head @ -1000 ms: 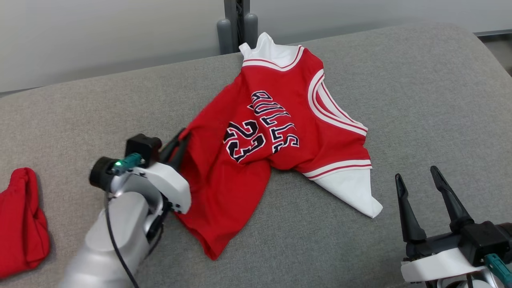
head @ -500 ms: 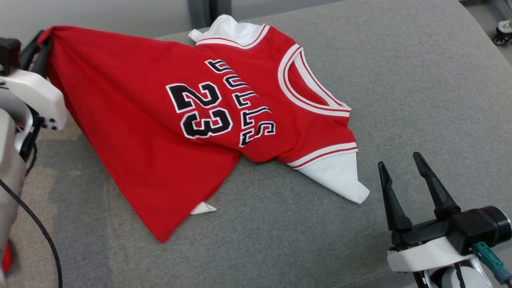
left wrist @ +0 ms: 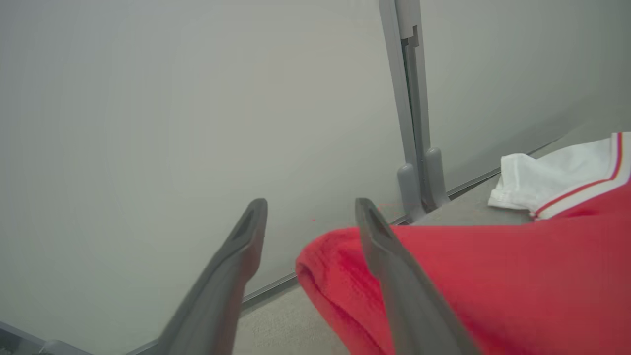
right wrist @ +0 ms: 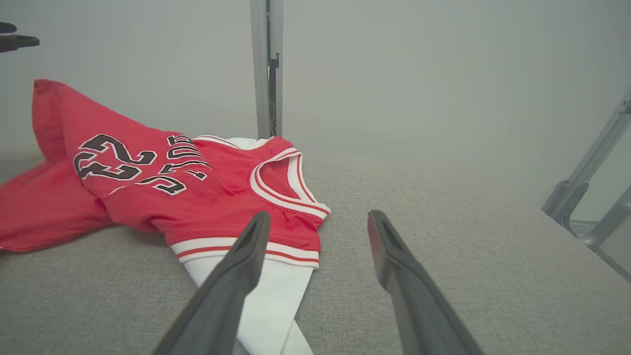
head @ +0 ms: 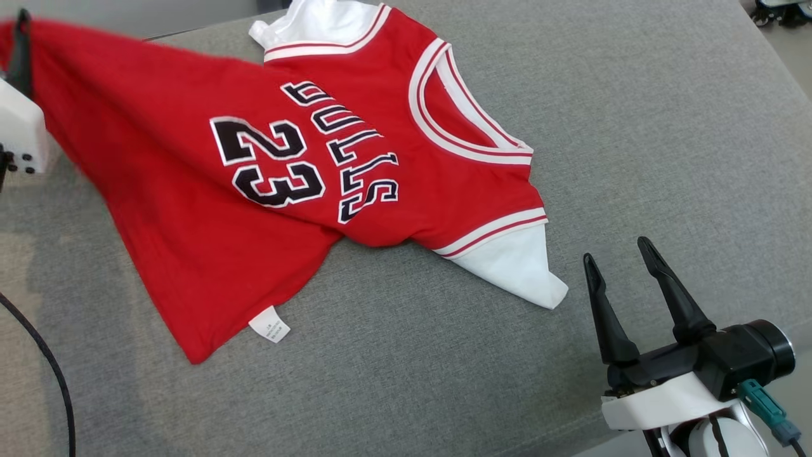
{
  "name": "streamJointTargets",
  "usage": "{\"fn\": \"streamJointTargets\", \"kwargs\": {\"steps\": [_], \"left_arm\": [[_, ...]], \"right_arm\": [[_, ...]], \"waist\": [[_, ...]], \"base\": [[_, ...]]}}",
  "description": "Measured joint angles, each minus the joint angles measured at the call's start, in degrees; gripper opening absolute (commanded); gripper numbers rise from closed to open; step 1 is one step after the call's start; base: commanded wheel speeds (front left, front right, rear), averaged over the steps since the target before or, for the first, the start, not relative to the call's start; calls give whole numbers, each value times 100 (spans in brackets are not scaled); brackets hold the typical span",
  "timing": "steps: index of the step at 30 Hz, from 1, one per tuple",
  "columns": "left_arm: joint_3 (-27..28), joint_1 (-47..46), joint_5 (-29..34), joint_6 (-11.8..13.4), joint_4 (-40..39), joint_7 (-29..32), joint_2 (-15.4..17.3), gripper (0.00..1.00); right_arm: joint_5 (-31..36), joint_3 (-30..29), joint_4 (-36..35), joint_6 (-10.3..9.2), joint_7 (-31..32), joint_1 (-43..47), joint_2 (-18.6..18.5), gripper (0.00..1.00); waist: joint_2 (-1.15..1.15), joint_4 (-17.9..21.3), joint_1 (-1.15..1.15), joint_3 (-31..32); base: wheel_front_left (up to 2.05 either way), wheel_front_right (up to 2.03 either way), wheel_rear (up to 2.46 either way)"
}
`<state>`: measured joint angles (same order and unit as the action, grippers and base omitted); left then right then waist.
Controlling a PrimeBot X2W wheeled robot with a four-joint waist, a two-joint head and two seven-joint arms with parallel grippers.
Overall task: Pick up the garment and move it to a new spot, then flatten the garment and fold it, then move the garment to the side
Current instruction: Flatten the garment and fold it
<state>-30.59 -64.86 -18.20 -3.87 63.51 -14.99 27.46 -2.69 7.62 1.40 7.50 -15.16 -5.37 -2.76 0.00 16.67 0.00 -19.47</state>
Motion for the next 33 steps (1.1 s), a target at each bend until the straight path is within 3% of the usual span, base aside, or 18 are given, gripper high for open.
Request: {"fn": "streamJointTargets", "kwargs": {"steps": [9,16,33], "left_arm": [[134,393,-80,143,111,1,-291,100],[294,735,-109,277,-264,0,-459,100],[1337,3502,90,444,-3049,-9,-1112,100]], "right_arm": [[27,-93,167,0,0,-109,2,100],[123,-197,208,0,0,10,4,100],[361,-671,255,0,1,609,3,100]], "waist": [[0,-293,0,276],[0,-536,0,654],[0,-1608,0,1763]], "base": [[0,0,0],[0,0,0],[0,0,0]]}}
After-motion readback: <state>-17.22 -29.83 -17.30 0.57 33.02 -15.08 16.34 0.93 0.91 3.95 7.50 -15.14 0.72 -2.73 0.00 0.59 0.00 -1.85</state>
